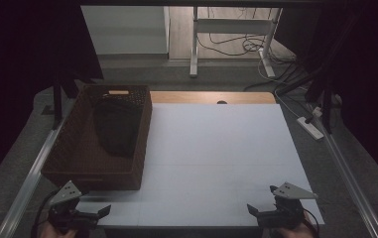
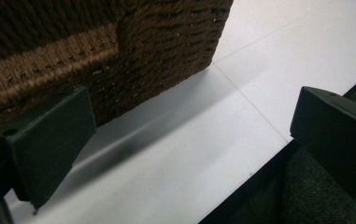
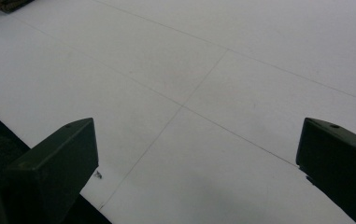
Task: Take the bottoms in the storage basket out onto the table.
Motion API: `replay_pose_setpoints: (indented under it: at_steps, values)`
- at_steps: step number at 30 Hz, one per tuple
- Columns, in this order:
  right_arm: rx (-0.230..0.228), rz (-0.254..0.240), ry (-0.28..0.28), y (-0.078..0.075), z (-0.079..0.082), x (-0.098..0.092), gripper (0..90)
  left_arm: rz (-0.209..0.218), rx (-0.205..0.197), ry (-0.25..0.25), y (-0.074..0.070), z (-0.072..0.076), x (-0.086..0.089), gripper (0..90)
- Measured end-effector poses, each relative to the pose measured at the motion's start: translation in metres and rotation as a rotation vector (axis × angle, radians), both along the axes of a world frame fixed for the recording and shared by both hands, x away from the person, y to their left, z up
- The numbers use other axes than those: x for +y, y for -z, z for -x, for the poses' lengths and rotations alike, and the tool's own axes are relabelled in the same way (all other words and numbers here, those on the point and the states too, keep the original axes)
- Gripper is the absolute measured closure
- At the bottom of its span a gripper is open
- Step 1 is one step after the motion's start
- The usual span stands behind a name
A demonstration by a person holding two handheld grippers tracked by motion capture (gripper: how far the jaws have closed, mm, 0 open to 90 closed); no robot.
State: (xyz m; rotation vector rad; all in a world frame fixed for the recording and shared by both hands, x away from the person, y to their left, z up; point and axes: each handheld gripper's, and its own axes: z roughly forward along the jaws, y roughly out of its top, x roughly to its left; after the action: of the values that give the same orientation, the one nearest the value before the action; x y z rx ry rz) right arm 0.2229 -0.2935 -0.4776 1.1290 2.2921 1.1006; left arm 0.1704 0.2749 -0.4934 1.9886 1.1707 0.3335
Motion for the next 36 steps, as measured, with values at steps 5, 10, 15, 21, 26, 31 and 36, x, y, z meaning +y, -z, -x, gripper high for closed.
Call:
replay_pose_setpoints:
  at_steps: [5,10,15,21,26,31,36]
  values:
    - [0.002,0.002,-0.001,0.0,0.0,0.0,0.0,0.019,-0.016,0.019,-0.005,0.0,0.0,0.0]
    - [0.002,0.005,-0.002,0.0,0.0,0.001,0.0,0.041,-0.027,0.031,-0.012,0.0,0.0,0.0]
    - [0.005,0.007,-0.004,0.0,0.0,0.001,0.0,0.046,-0.032,0.037,-0.018,0.0,-0.001,0.0]
    - [0.008,0.02,-0.011,0.001,-0.001,0.002,0.0,0.051,-0.051,0.041,-0.025,0.001,-0.001,0.0]
    - [0.012,0.022,-0.013,0.001,-0.001,0.003,0.0,0.046,-0.057,0.039,-0.032,0.0,-0.001,0.0]
    - [0.013,0.021,-0.013,0.001,-0.001,0.002,0.0,0.041,-0.057,0.043,-0.036,-0.003,-0.003,0.0]
    - [0.012,0.023,-0.017,0.001,-0.001,0.003,0.0,0.032,-0.058,0.044,-0.041,-0.009,-0.004,0.0]
